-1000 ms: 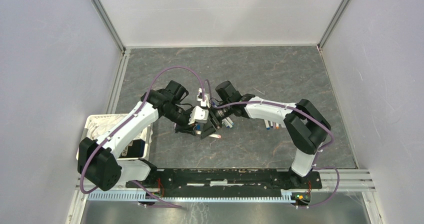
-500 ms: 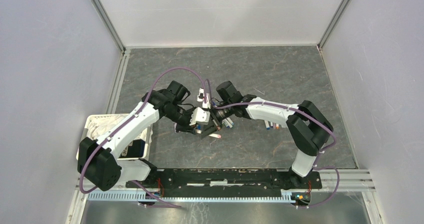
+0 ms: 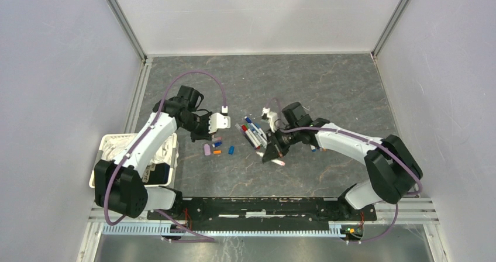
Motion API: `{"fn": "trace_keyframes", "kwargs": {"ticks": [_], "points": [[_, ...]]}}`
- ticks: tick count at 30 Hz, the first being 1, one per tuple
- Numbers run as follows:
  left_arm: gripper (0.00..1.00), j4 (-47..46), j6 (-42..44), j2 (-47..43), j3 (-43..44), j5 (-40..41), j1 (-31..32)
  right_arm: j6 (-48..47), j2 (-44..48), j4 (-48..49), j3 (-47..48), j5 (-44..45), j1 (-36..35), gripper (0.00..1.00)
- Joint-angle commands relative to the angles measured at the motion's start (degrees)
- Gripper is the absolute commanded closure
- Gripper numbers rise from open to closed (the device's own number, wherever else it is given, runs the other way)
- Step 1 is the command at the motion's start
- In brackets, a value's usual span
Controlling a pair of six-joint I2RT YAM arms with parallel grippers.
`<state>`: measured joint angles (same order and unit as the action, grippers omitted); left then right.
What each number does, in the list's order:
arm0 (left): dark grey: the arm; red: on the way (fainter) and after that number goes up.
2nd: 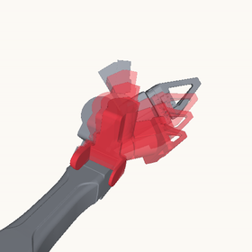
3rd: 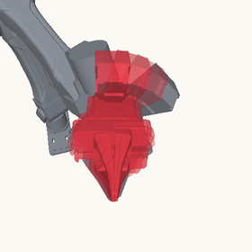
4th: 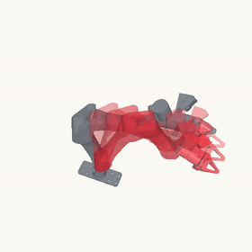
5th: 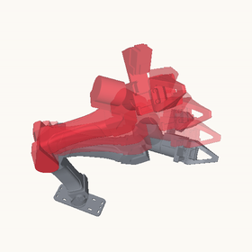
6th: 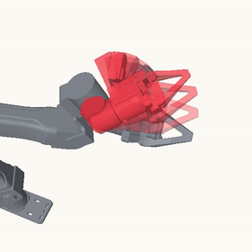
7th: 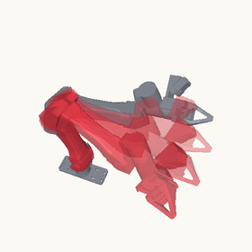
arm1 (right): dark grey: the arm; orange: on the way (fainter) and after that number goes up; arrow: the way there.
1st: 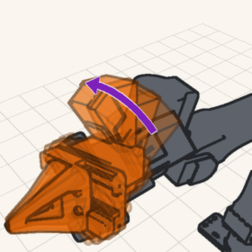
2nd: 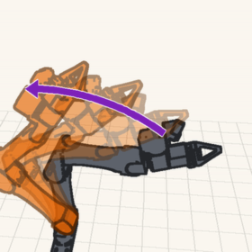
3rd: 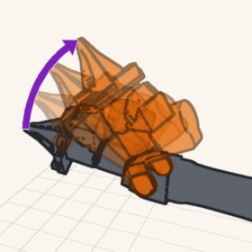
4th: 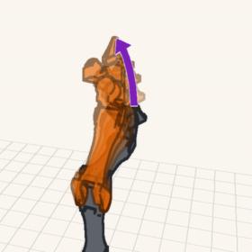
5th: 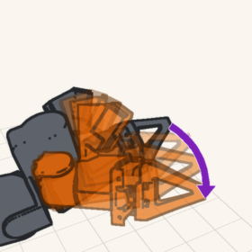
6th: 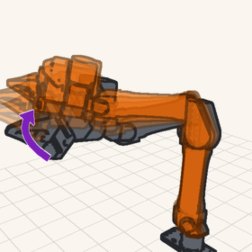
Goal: Open the pen caps
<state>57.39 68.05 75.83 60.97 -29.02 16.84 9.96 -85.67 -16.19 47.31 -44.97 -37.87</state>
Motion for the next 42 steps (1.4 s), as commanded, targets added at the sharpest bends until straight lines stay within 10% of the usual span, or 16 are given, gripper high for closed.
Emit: {"fn": "trace_keyframes", "kwargs": {"ticks": [1,12,20,40,42], "points": [[0.98,-11.0,-6.2,0.0,-7.0,2.7,-0.1,4.2,4.9,0.5,0.5,19.6,6.5,1.0],[0.94,-24.2,-15.3,4.1,-18.2,7.7,-0.1,7.8,-0.4,3.6,1.0,50.5,8.3,1.0],[0.72,-26.4,-16.2,4.7,-20.1,8.4,-0.1,9.1,-2.5,5.7,-0.8,62.9,8.4,1.0],[0.32,-9.6,-18.9,-0.8,-1.7,-0.2,-0.1,9.6,-4.5,6.1,-1.1,60.1,8.4,0.65],[0.03,-8.3,-18.3,-2.0,0.5,-2.4,-0.2,9.9,-3.5,5.8,-0.3,59.7,8.3,0.65]]}}
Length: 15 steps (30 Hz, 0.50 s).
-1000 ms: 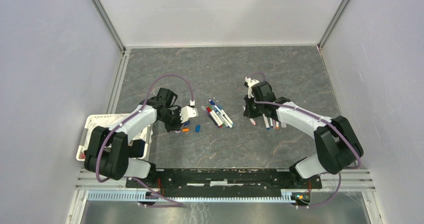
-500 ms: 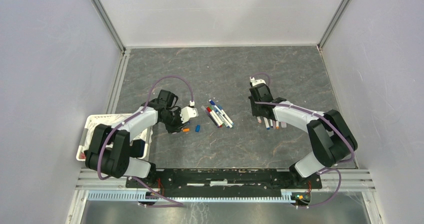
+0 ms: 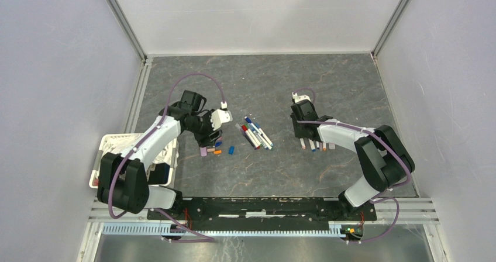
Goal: Open the pen caps
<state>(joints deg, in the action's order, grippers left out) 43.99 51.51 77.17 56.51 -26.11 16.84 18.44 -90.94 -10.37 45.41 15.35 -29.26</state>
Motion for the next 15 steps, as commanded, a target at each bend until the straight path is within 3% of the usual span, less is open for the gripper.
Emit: {"fn": "trace_keyframes", "kwargs": {"ticks": [1,9,15], "points": [[0.01,5.4,-2.3,-3.8,6.1,-6.2,-0.2,1.4,2.5,-0.1,2.1,-0.8,-0.4,0.65],[0.0,4.4,-14.4,-4.4,19.6,-3.1,-0.3,-0.5,4.8,0.2,6.5,-4.6,-4.2,0.64],[0.0,-2.2,-20.9,-8.7,19.1,3.9,-0.3,-3.3,-1.2,1.9,10.8,-13.1,-8.7,0.64]]}}
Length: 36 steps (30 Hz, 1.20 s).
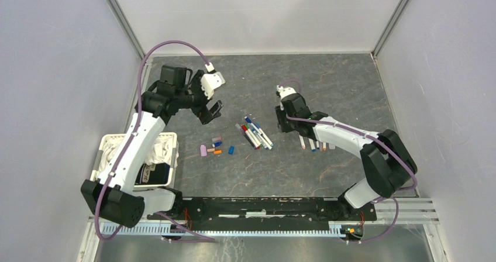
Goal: Open the pen caps
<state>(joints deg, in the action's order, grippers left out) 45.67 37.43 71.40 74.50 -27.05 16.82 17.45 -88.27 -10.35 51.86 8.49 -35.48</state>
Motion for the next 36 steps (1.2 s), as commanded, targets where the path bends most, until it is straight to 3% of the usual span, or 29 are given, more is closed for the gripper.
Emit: {"fn": "trace_keyframes", "kwargs": {"ticks": [1,13,20,29,36], "points": [[0.0,-3.5,-6.6,-2.8,1.3,5.3,-0.2,-2.7,-4.9,1.9,5.0,-6.8,-3.3,0.65],[0.0,-1.1,-4.0,-4.4,-0.6,3.9,-0.2,-2.9,-14.2,1.7,10.0,-8.3,-4.8,0.75],[0.0,0.3,-4.8,-2.3,-1.5,1.6,-0.2,-3.9,-16.3,0.9,9.1,-4.8,-4.8,0.76],[0.0,1.1,-5.6,-0.4,-1.2,-0.4,-0.2,-3.7,-11.5,0.2,9.7,-1.4,-4.8,0.7],[0.0,1.0,-6.3,0.5,-1.6,-0.7,-0.3,-3.6,-9.2,1.2,11.0,-5.1,-5.9,0.7]]}}
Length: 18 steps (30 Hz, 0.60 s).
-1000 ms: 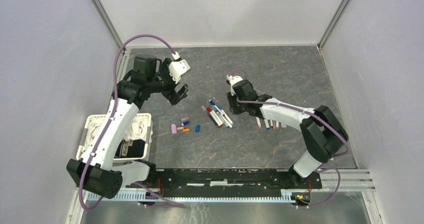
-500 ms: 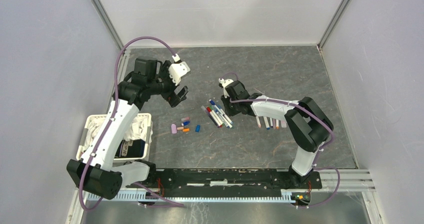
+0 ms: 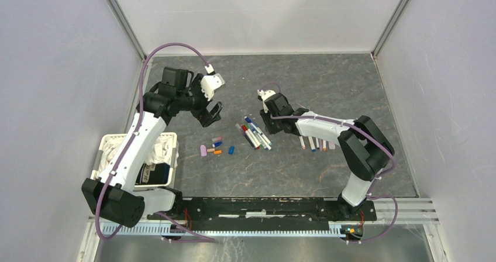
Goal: Open the pen caps
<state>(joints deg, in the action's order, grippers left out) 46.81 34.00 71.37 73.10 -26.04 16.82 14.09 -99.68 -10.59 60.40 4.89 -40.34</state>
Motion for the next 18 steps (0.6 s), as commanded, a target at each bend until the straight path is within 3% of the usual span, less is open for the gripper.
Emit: {"fn": "trace_keyframes", "kwargs": {"ticks": [1,12,18], "points": [[0.0,-0.1,-2.9,0.7,-0.3,-1.9,-0.2,-0.4,1.8,1.6,2.7,-2.6,-1.3,0.7],[0.0,0.2,-2.2,0.5,-1.0,-0.9,-0.2,-1.8,-4.8,-0.2,3.5,-2.3,-2.5,0.71],[0.0,0.2,-2.0,0.5,-1.5,-0.9,-0.2,-2.0,-5.0,-0.2,1.9,1.1,-2.3,0.77]]}}
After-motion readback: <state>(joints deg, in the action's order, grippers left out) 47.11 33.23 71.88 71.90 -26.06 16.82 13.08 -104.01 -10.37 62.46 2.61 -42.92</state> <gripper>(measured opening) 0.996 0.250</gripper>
